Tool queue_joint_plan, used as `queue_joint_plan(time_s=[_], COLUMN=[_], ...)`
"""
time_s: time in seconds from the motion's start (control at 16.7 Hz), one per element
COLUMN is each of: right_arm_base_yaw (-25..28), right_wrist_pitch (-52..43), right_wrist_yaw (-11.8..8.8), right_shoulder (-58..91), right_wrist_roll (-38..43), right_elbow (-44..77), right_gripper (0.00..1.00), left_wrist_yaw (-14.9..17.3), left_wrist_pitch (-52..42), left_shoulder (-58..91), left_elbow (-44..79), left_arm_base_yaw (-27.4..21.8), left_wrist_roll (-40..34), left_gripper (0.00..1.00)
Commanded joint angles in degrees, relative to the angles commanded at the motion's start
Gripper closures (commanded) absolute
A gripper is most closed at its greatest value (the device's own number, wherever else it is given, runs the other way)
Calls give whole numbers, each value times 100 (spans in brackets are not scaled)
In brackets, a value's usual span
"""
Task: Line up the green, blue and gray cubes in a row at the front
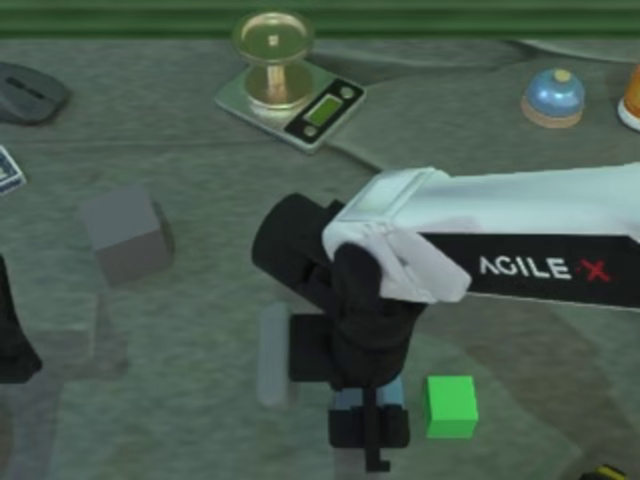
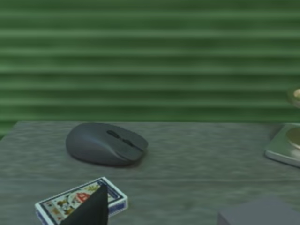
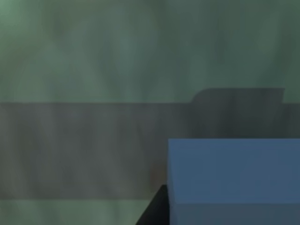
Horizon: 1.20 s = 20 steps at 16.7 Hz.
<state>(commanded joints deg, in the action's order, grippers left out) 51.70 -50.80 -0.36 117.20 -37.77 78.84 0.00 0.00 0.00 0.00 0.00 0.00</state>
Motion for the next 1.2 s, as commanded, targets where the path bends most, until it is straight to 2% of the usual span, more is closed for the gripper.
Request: queue_joint_plan(time_s=[0.48, 1.2], right_arm_base_yaw=[0, 11], right_wrist_pitch=[0, -234], right_wrist_yaw=[0, 4], right_shoulder=[0, -70], right_wrist_roll=[0, -14], right_elbow=[0, 177], right_gripper=[2, 0], left_wrist_yaw=[0, 0], left_wrist_pitch=[0, 0], left_shoulder=[0, 0], left_elbow=[0, 0], left_arm_base_yaw=[0, 0], left_wrist_roll=[0, 0], left_gripper=[0, 0])
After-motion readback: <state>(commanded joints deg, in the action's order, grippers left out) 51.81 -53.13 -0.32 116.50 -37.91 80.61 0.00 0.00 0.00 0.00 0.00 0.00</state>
